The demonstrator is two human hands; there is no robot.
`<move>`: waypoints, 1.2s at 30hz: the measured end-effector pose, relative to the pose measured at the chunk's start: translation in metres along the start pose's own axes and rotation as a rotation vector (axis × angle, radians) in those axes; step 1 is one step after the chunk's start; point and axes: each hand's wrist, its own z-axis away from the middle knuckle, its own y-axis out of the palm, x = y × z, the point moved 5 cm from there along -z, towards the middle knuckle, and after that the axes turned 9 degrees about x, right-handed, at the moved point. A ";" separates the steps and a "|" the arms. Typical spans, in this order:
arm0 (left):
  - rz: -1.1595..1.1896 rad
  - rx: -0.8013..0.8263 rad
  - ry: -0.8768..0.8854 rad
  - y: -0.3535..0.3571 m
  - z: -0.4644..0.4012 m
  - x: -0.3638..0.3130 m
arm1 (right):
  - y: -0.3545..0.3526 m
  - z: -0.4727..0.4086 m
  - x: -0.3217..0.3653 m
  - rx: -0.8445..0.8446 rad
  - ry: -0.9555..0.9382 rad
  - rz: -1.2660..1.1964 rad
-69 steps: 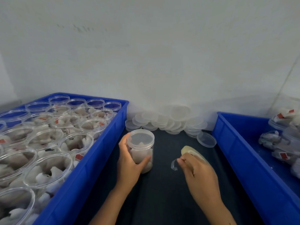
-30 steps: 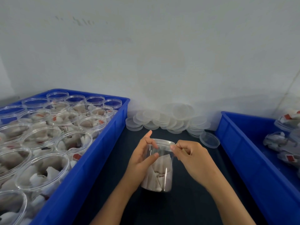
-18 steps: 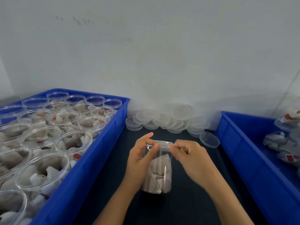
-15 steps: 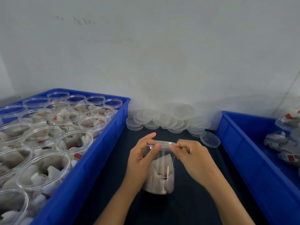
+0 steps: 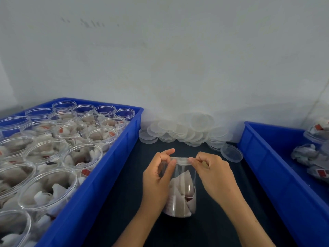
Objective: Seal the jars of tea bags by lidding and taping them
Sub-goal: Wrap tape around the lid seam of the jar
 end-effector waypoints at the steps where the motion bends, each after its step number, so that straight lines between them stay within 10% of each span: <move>1: 0.002 -0.006 -0.011 0.002 0.000 0.001 | 0.000 0.000 -0.001 0.007 -0.006 -0.003; 36: 0.072 0.017 -0.090 0.002 0.000 0.003 | 0.001 0.001 0.002 0.085 -0.023 -0.065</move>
